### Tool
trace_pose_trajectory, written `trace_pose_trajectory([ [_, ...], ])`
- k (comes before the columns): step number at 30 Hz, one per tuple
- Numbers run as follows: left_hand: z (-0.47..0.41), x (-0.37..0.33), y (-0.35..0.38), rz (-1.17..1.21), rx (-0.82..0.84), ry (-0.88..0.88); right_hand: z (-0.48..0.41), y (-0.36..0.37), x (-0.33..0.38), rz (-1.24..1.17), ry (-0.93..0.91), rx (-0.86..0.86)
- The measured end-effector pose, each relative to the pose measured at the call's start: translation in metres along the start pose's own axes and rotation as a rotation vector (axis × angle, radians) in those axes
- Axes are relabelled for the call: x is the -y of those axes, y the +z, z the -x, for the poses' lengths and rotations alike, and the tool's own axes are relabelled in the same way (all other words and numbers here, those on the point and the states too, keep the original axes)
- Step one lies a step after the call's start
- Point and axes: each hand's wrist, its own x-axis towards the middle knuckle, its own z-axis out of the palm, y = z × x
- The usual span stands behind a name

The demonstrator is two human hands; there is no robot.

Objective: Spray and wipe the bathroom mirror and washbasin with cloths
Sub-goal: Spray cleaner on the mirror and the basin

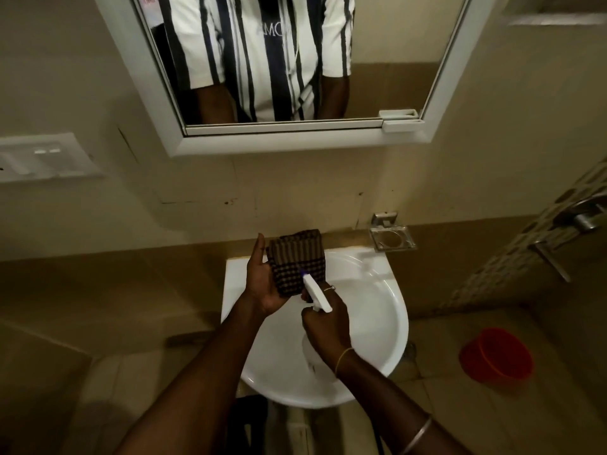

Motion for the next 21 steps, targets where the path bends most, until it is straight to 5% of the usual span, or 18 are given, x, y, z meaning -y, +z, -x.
trace_pose_trajectory([
  [14,0.010,-0.013,-0.007,0.000,0.030,0.012,0.003,-0.019,0.002,-0.083,0.003,-0.138],
  [21,0.013,-0.013,-0.002,0.005,0.034,0.032,0.016,-0.022,-0.010,0.007,-0.064,-0.071],
])
